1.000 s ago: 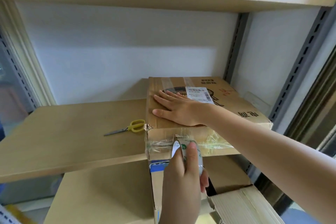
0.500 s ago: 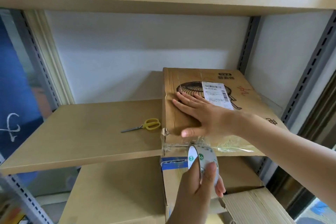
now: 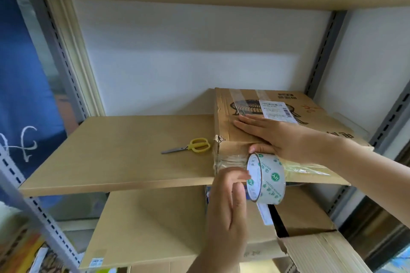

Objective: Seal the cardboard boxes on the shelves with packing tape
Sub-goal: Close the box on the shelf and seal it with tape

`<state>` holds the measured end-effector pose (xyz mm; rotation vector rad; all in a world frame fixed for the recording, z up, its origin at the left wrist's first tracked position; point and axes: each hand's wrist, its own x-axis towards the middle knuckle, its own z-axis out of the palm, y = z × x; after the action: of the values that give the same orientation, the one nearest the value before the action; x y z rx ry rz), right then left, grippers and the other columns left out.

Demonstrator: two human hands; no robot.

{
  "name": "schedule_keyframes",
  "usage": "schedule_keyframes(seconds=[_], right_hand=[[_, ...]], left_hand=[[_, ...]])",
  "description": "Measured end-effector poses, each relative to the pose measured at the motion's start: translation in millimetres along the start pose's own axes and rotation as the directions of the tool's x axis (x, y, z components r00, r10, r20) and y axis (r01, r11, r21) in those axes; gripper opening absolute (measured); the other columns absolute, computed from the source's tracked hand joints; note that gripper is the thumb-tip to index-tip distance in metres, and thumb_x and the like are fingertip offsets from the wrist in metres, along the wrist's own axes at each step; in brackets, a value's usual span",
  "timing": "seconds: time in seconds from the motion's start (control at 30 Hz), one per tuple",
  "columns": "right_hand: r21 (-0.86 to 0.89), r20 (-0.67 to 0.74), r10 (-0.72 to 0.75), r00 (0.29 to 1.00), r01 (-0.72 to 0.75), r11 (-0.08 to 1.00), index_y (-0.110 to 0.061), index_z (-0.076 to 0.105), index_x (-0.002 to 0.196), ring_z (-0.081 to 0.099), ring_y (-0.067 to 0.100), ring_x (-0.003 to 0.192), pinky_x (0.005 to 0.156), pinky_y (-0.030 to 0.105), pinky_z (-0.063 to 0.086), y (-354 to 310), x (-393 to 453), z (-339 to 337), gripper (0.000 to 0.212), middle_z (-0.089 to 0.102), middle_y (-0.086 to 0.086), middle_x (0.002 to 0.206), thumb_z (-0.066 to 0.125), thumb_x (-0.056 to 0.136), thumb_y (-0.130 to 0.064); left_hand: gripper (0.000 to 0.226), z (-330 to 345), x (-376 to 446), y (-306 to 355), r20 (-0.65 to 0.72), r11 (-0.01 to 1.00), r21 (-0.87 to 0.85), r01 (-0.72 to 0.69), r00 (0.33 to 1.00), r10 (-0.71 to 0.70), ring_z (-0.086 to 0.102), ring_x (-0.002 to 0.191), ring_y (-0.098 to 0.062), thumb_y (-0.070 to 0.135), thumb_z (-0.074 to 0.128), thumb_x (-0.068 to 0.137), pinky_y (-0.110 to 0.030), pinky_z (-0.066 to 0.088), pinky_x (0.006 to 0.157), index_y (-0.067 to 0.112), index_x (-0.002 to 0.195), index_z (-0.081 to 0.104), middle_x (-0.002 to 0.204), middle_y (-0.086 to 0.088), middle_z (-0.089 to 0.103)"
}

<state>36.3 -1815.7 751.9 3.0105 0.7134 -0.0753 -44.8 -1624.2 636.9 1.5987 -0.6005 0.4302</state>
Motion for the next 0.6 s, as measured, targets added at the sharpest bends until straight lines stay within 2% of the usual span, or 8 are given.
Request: schedule_keyframes(seconds=[0.07,0.13,0.17,0.23,0.3,0.37,0.47,0.6], right_hand=[[0.203,0.023,0.038,0.999,-0.042,0.978,-0.063,0.012,0.143,0.005,-0.005,0.147,0.124,0.033,0.007,-2.1,-6.4,-11.1,0.070,0.008,-0.030,0.158,0.011,0.078,-0.089],[0.316,0.023,0.114,0.993,-0.115,0.942,-0.064,0.021,0.140,0.020,-0.005,0.140,0.122,0.032,0.013,-9.4,-2.9,-22.5,0.063,0.012,-0.036,0.151,0.019,0.080,-0.084],[0.310,-0.002,0.144,0.990,-0.137,0.941,-0.056,0.025,0.144,0.023,-0.005,0.135,0.120,0.030,0.015,-13.9,2.4,-26.5,0.065,0.013,-0.036,0.147,0.025,0.082,-0.077],[0.250,-0.087,0.152,0.985,-0.126,0.960,-0.044,0.033,0.148,0.028,0.000,0.138,0.119,0.030,0.019,-24.9,14.3,-31.6,0.070,0.018,-0.031,0.152,0.028,0.084,-0.071],[0.242,-0.183,0.115,0.976,-0.069,0.968,-0.039,0.042,0.145,0.030,0.004,0.141,0.117,0.025,0.020,-34.3,25.3,-34.3,0.064,0.027,-0.022,0.156,0.031,0.089,-0.067],[0.233,-0.250,0.095,0.963,-0.036,0.972,-0.031,0.050,0.143,0.040,0.007,0.137,0.114,0.024,0.027,-39.8,35.7,-38.5,0.066,0.040,-0.014,0.152,0.030,0.090,-0.066],[0.154,-0.327,0.051,0.944,0.000,0.988,-0.027,0.057,0.136,0.062,0.011,0.111,0.098,0.033,0.050,-45.5,51.2,-43.3,0.064,0.063,-0.006,0.131,0.031,0.092,-0.065],[0.095,-0.407,-0.015,0.913,0.059,0.994,-0.023,0.064,0.130,0.057,0.005,0.084,0.074,0.016,0.044,-49.4,61.5,-44.8,0.034,0.067,-0.006,0.119,0.052,0.100,-0.036]], left_hand=[[0.026,-33.2,16.0,-14.7,-0.212,0.988,0.148,-0.043,0.974,0.074,0.062,0.097,-0.011,0.028,0.036,0.103,-0.020,0.047,0.083,0.018,0.104,0.061,0.099,0.010,0.063],[0.019,-72.1,52.0,-37.7,-0.320,0.919,0.393,0.033,0.942,0.104,0.062,0.091,-0.010,0.027,0.046,0.100,-0.026,0.051,0.078,0.017,0.102,0.062,0.098,0.007,0.064],[0.021,-89.1,74.1,-49.9,-0.285,0.838,0.539,0.090,0.955,0.081,0.061,0.095,-0.014,0.030,0.050,0.098,-0.031,0.052,0.080,0.016,0.106,0.063,0.102,0.004,0.064],[0.036,-109.5,112.8,-73.3,-0.086,0.600,0.784,0.158,0.985,-0.147,0.055,0.111,-0.026,0.040,0.055,0.093,-0.037,0.048,0.091,0.017,0.120,0.063,0.118,-0.003,0.061],[0.030,-115.1,131.6,-89.3,0.023,0.459,0.874,0.159,0.930,-0.366,0.049,0.117,-0.030,0.040,0.059,0.093,-0.038,0.045,0.095,0.025,0.118,0.067,0.124,-0.003,0.058],[0.011,-117.1,136.6,-96.4,0.071,0.520,0.839,0.160,0.915,-0.397,0.056,0.109,-0.026,0.030,0.062,0.093,-0.037,0.049,0.092,0.030,0.098,0.072,0.115,-0.002,0.062],[0.014,-121.0,140.9,-98.2,0.133,0.645,0.737,0.202,0.892,-0.432,0.063,0.098,-0.023,0.015,0.064,0.091,-0.035,0.053,0.087,0.028,0.085,0.063,0.105,-0.004,0.067],[0.014,-137.1,150.9,-98.4,0.171,0.644,0.717,0.266,0.829,-0.532,0.066,0.094,-0.018,0.015,0.064,0.089,-0.027,0.050,0.080,0.026,0.086,0.072,0.097,0.003,0.073]])
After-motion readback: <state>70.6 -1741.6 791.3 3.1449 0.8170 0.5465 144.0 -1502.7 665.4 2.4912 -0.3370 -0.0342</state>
